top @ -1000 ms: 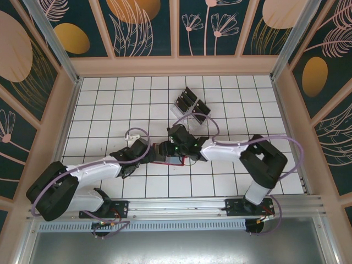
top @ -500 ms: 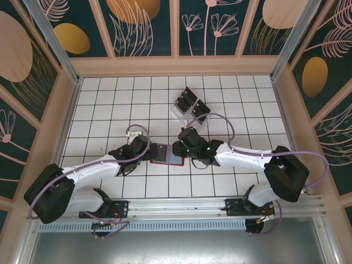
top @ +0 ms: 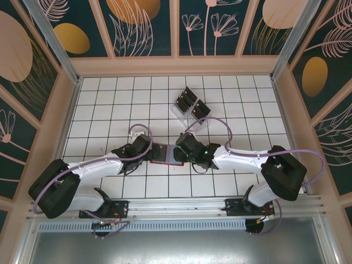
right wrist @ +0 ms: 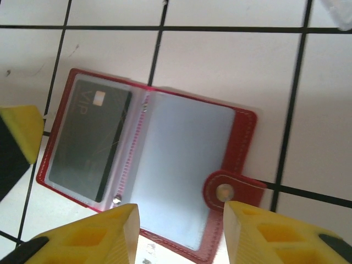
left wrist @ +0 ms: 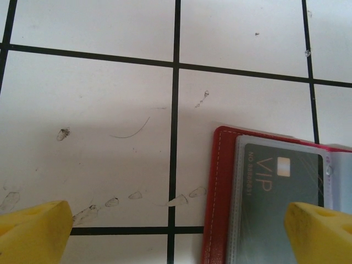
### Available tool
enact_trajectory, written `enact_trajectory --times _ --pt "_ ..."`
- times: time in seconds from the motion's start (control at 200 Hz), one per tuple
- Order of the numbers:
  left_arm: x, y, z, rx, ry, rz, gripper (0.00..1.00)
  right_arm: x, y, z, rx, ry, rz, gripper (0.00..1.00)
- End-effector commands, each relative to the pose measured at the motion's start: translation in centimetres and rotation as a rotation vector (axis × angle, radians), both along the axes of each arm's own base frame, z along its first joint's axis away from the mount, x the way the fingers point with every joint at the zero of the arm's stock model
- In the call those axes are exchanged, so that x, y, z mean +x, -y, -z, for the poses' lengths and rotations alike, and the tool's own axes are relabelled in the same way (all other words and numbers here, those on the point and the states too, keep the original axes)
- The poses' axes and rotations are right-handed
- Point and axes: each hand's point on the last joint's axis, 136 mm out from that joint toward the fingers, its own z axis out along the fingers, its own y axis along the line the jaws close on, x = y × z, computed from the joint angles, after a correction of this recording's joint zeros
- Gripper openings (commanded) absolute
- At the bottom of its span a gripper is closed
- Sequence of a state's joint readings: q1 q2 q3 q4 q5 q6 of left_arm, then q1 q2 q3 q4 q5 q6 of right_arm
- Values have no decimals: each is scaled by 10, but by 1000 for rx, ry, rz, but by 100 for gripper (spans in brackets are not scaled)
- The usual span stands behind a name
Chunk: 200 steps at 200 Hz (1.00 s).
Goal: Put the credit cards into the card holder
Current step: Slide the button at the card holder.
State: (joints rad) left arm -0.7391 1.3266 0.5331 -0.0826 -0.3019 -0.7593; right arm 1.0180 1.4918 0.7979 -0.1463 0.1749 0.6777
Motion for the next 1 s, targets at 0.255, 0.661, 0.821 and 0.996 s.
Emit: enact_trajectory --times 0.255,0.661,0.821,0.996 --pt "3 -2 1 34 9 6 99 10 -33 -9 -4 53 -39 46" --pt "0 -6 8 48 -1 4 99 11 -45 13 -36 18 -72 45" --pt "-1 -6 8 47 -1 3 98 13 -28 15 -91 36 -37 45" --pt "-2 -7 9 51 -3 2 98 12 -3 14 -108 49 16 45"
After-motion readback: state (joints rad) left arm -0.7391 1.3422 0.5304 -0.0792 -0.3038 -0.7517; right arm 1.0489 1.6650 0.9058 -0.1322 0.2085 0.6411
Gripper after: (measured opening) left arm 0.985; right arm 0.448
